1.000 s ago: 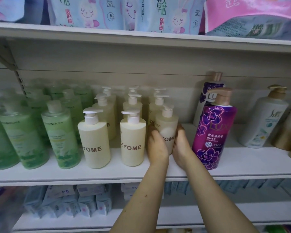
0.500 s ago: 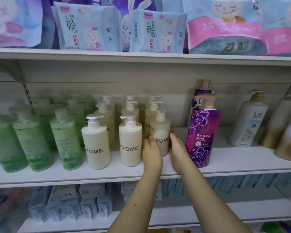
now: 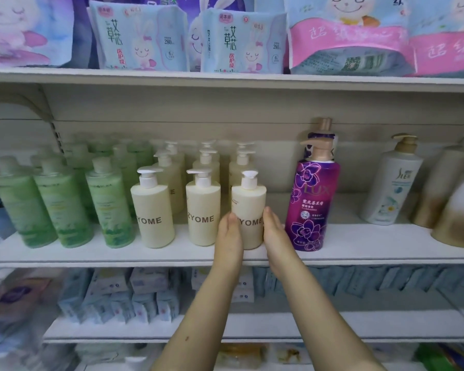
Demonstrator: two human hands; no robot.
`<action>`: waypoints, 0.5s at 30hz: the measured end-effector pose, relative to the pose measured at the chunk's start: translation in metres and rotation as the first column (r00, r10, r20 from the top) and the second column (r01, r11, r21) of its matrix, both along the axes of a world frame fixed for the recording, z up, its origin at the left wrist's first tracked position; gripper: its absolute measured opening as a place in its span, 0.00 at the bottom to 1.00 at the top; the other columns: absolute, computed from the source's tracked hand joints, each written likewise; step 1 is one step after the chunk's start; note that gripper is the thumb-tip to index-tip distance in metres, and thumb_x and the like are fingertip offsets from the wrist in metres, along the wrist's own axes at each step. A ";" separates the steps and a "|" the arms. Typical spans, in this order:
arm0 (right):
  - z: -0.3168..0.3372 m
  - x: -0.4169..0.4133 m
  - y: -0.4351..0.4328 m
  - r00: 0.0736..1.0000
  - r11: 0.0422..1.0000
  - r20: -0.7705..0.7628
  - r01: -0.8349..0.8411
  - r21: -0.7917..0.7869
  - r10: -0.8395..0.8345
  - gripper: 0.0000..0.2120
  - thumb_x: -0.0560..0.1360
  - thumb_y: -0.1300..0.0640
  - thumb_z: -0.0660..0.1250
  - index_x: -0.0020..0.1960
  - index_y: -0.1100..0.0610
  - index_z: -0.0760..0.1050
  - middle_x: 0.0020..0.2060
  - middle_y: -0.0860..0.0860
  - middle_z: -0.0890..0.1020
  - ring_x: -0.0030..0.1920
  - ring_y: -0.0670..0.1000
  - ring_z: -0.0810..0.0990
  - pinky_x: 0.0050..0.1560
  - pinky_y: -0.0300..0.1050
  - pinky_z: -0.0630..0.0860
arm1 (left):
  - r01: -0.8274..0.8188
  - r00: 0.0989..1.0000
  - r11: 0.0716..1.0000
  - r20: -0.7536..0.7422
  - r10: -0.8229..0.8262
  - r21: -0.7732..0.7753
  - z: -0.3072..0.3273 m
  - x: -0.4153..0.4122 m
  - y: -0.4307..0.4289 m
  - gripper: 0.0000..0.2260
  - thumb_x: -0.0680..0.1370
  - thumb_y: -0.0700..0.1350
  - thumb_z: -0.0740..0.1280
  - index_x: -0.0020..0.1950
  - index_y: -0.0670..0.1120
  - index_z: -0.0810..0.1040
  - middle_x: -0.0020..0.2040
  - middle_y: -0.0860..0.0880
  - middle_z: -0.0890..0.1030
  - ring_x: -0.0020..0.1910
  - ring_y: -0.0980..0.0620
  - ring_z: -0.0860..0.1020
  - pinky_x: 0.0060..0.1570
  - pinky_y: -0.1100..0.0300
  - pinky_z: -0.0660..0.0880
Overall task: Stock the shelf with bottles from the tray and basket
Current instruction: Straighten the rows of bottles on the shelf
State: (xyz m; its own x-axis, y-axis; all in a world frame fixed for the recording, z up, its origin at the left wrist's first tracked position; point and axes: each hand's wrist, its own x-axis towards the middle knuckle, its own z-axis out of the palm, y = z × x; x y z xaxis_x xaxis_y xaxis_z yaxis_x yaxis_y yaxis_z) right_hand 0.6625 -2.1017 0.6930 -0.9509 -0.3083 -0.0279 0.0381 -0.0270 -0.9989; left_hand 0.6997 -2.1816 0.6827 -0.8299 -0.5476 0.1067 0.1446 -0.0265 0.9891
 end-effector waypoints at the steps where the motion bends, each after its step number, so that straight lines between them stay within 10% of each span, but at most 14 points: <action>1: -0.003 -0.002 0.000 1.000 1.000 0.000 -0.003 -0.005 0.003 0.23 0.83 0.44 0.49 0.76 0.50 0.61 0.64 0.46 0.72 0.59 0.44 0.70 0.59 0.41 0.66 | 0.019 1.000 1.000 0.009 -0.019 -0.001 0.000 -0.001 -0.002 0.16 0.84 0.51 0.52 0.62 0.48 0.76 0.56 0.49 0.82 0.57 0.52 0.79 0.61 0.50 0.76; 15: -0.001 -0.004 -0.011 0.991 0.997 0.112 0.078 0.014 -0.079 0.24 0.83 0.44 0.50 0.70 0.56 0.70 0.65 0.55 0.77 0.62 0.52 0.76 0.67 0.50 0.69 | 0.101 0.992 0.994 0.069 -0.103 0.033 0.012 0.013 -0.005 0.18 0.85 0.50 0.49 0.74 0.47 0.63 0.66 0.48 0.72 0.62 0.53 0.70 0.59 0.60 0.66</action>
